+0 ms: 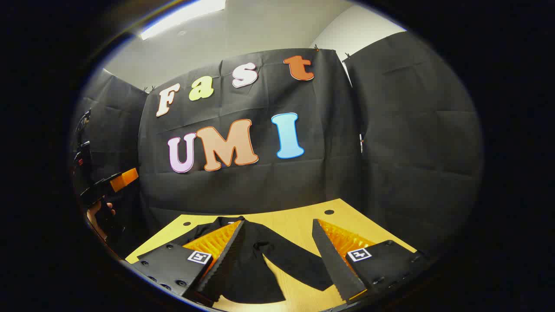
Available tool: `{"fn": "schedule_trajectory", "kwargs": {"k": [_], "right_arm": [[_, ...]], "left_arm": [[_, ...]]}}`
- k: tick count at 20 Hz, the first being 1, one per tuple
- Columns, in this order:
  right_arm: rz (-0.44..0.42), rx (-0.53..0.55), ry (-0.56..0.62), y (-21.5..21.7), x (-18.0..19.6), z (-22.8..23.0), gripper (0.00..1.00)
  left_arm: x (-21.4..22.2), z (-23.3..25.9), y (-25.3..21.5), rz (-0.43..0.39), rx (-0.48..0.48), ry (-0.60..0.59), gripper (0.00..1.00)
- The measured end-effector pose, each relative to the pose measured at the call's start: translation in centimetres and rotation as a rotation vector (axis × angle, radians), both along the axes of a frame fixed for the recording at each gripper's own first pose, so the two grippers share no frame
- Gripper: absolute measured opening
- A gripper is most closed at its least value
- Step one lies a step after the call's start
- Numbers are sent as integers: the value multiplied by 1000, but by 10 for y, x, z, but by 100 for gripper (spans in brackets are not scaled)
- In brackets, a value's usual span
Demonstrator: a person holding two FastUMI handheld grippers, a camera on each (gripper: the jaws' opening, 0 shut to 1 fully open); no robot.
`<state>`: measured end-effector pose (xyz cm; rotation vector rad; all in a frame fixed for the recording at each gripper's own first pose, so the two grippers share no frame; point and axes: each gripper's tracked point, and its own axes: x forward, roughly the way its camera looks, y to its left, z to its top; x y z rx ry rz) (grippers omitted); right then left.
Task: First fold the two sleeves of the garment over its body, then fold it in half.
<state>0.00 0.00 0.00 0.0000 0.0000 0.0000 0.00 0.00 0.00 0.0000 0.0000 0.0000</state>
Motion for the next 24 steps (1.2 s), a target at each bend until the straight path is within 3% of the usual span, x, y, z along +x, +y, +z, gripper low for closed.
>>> {"fn": "schedule_trajectory", "kwargs": {"k": [6,15,24], "right_arm": [[22,14,3,-5,3,-4,98],[29,30,31,-12,14,-17,97],[1,20,53,-23,15,-24,97]], "left_arm": [[-23,-16,1,27,-23,62,92],[-56,-29,21,70,27,132,92],[-59,-43,25,68,28,172,93]]}}
